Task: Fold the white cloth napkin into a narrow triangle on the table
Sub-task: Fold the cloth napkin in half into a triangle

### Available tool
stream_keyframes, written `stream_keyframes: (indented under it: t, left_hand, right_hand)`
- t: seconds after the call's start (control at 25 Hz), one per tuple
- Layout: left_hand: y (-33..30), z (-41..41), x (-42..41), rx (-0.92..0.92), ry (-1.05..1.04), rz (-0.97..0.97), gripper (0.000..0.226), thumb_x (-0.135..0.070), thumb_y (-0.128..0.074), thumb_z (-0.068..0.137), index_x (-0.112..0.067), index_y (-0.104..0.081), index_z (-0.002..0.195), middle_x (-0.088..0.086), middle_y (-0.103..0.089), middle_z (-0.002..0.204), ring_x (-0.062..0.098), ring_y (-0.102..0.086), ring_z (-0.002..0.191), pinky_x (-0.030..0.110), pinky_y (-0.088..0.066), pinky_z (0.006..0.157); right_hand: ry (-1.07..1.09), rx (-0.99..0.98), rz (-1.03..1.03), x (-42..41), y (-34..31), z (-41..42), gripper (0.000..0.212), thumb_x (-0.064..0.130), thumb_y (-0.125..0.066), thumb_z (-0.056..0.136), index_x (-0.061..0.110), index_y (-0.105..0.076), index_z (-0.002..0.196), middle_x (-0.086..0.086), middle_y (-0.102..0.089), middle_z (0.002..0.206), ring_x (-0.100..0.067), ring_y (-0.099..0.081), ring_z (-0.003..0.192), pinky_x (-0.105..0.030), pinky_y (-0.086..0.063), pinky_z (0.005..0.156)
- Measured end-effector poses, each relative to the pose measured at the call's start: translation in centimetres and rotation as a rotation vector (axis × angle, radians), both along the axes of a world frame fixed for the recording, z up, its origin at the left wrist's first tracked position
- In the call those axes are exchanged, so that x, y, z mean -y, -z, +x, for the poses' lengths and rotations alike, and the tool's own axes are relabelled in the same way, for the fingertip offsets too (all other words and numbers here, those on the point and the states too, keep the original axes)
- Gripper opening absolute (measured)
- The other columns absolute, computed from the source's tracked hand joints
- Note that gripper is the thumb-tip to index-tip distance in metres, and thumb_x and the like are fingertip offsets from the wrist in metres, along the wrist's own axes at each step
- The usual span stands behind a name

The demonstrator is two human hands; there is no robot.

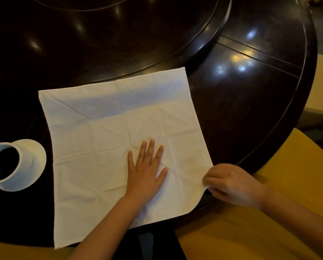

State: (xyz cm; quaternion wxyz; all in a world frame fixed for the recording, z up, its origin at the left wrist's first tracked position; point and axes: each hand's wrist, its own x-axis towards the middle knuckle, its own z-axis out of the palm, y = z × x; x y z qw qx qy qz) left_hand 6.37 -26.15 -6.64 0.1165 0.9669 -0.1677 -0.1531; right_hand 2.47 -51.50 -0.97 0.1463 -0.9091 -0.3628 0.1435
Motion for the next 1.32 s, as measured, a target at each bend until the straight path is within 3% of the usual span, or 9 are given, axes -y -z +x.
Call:
stream_keyframes:
  t: [0.08, 0.2, 0.36, 0.56, 0.72, 0.84, 0.96, 1.12, 1.32]
  left_hand:
    - [-1.4, -0.2, 0.1, -0.129, -0.136, -0.282, 0.079, -0.071, 0.001, 0.079, -0.032, -0.015, 0.147, -0.008, -0.001, 0.156, 0.008, 0.004, 0.143, 0.034, 0.010, 0.113]
    - [-4.6, -0.9, -0.3, -0.249, -0.353, -0.737, 0.045, -0.053, -0.051, 0.084, -0.038, -0.047, 0.125, -0.020, -0.044, 0.136, -0.007, -0.037, 0.124, 0.006, -0.025, 0.101]
    - [-6.4, -0.6, -2.2, -0.149, -0.519, -0.796, 0.011, -0.022, -0.063, 0.086, -0.031, -0.065, 0.092, -0.017, -0.067, 0.088, -0.002, -0.060, 0.083, 0.008, -0.044, 0.069]
    - [-6.8, 1.9, -6.3, 0.021, -0.704, -0.823, 0.014, -0.015, -0.062, 0.087, -0.026, -0.065, 0.080, -0.015, -0.066, 0.077, 0.002, -0.060, 0.075, 0.009, -0.044, 0.064]
    - [-6.5, 3.9, -10.6, 0.181, -0.800, -0.811, 0.008, -0.015, -0.061, 0.089, -0.020, -0.066, 0.086, -0.011, -0.066, 0.080, 0.002, -0.061, 0.076, 0.012, -0.045, 0.066]
    - [-6.3, 6.1, -13.8, 0.313, -0.883, -0.760, 0.009, -0.013, -0.060, 0.089, -0.021, -0.064, 0.089, -0.014, -0.061, 0.079, -0.005, -0.058, 0.075, 0.003, -0.041, 0.065]
    - [-6.0, 8.3, -16.0, 0.379, -0.981, -0.737, 0.010, -0.014, -0.058, 0.091, -0.021, -0.063, 0.097, -0.007, -0.063, 0.089, 0.004, -0.059, 0.079, 0.000, -0.040, 0.067]
    - [-4.8, 9.8, -17.5, 0.391, -1.049, -0.672, 0.037, -0.020, -0.052, 0.094, -0.013, -0.051, 0.130, 0.007, -0.058, 0.128, 0.022, -0.053, 0.116, 0.021, -0.039, 0.093]
    - [-2.7, 7.8, -14.9, 0.378, -0.750, -0.464, 0.056, -0.033, -0.038, 0.093, -0.014, -0.029, 0.144, 0.008, -0.035, 0.149, 0.018, -0.027, 0.137, 0.036, -0.019, 0.110]
  right_hand:
    - [0.123, -0.029, 0.099, -1.8, -0.9, 2.0, 0.020, 0.026, -0.051, 0.085, 0.018, -0.069, 0.087, 0.004, -0.069, 0.082, -0.012, -0.064, 0.076, -0.032, -0.056, 0.063]
    - [0.237, -0.045, 0.253, -5.0, -2.1, 5.7, 0.024, 0.029, -0.052, 0.085, 0.013, -0.070, 0.091, -0.002, -0.070, 0.084, -0.018, -0.066, 0.076, -0.035, -0.056, 0.063]
    - [0.310, -0.080, 0.400, -9.8, -3.4, 10.3, 0.023, 0.023, -0.059, 0.082, 0.007, -0.070, 0.095, -0.008, -0.071, 0.091, -0.021, -0.064, 0.083, -0.029, -0.052, 0.072]
    - [0.360, -0.266, 0.430, -13.0, -3.5, 15.4, 0.013, 0.015, -0.064, 0.085, 0.016, -0.065, 0.098, 0.004, -0.063, 0.092, -0.008, -0.057, 0.083, -0.014, -0.043, 0.075]
    - [0.392, -0.216, 0.449, -16.9, -4.0, 19.3, 0.007, 0.012, -0.064, 0.086, 0.018, -0.065, 0.089, 0.002, -0.062, 0.084, -0.008, -0.056, 0.076, -0.006, -0.042, 0.070]
    - [0.370, -0.138, 0.446, -21.8, -4.1, 22.0, 0.012, 0.015, -0.063, 0.086, 0.009, -0.068, 0.095, -0.001, -0.062, 0.088, -0.016, -0.058, 0.081, -0.023, -0.049, 0.076]
    - [0.355, -0.064, 0.445, -25.8, -3.6, 24.5, 0.014, 0.017, -0.062, 0.087, 0.008, -0.068, 0.096, -0.004, -0.065, 0.090, -0.016, -0.058, 0.082, -0.032, -0.051, 0.076]
    - [0.387, -0.023, 0.396, -29.3, -1.9, 27.5, 0.015, 0.019, -0.061, 0.088, 0.008, -0.068, 0.096, -0.008, -0.068, 0.094, -0.013, -0.054, 0.078, -0.028, -0.047, 0.069]
    - [0.413, 0.025, 0.336, -31.1, 0.1, 29.0, 0.015, 0.018, -0.060, 0.088, 0.008, -0.068, 0.094, -0.011, -0.069, 0.091, -0.019, -0.059, 0.077, -0.027, -0.045, 0.066]
